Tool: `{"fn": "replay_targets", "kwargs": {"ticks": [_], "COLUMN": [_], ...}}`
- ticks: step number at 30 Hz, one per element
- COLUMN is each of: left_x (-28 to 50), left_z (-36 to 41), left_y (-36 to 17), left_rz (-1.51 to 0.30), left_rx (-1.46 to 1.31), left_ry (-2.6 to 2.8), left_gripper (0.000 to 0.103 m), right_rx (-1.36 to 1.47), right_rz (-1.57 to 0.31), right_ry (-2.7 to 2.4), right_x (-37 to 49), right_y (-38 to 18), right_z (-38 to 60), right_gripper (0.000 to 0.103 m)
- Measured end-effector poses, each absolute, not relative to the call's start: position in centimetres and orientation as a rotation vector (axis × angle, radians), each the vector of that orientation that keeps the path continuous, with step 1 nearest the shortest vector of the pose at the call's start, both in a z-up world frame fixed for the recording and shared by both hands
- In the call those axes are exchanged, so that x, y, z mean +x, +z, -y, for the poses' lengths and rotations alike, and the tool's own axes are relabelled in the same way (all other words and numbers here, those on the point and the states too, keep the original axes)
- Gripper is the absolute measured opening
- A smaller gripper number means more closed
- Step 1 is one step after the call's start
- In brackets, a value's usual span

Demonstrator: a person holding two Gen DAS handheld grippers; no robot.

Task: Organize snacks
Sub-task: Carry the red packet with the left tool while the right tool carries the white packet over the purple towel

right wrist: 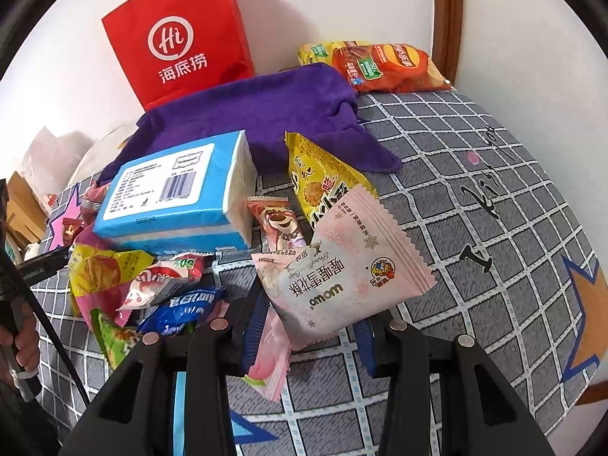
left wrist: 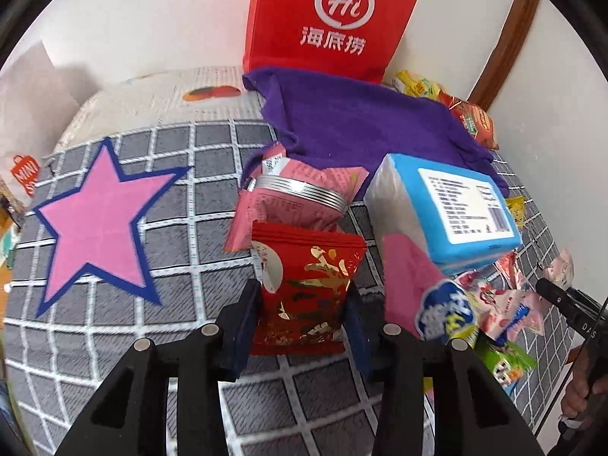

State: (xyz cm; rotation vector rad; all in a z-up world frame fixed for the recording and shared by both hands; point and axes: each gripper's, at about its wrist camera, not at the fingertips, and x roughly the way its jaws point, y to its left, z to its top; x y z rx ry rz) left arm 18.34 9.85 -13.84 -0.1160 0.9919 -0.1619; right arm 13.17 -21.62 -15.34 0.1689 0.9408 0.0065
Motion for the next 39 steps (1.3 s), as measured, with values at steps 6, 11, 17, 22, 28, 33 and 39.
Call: {"fn": "replay_targets", "kwargs": {"ticks": [6, 11, 17, 22, 28, 33, 39], "left_x": [16.3, 15.6, 16.4, 17.8, 20.0, 22.0, 25.0], "left_z": [-9.2, -7.4, -5.8, -5.0, -4.4, -4.0, -3.7], "left_y": [-10.7, -8.1, -5.7, -3.8, -2.1, -1.5, -1.9], "left_rz": [-0.942, -0.896, -0.859, -0.832, -0.801, -0.792, -0.799], "left_rx": [-0.102, -0.079, -0.062, -0.048, -0.018, -0.014, -0.002], "left_ry": [-0.172, -0.186, -0.180, -0.164, -0.141, -0.131, -0.119], "left_gripper": [0.040, 0.040, 0.040, 0.040, 0.040, 0.040, 0.040], "right_rx": [0.181, 0.156, 0.147, 0.136, 0.118, 0.112, 0.100], "right_rz": [-0.908, -0.875, -0.836, -0.803, -0.767, -0.745, -0.742], "right_ry": [0.018, 0.025, 0.048, 0.078, 0.105, 0.117, 0.140], "right_x": [12.0, 11.9, 13.3, 15.3, 18.1, 20.6, 23.6], "right_y": [-13.1, -10.4, -7.4, -5.1, -2.9, -1.5, -1.4], "right_z": [21.8, 21.7, 21.8, 21.6, 21.3, 21.2, 20.6], "right_gripper": [0.041, 0.041, 0.041, 0.041, 0.041, 0.041, 0.041]}}
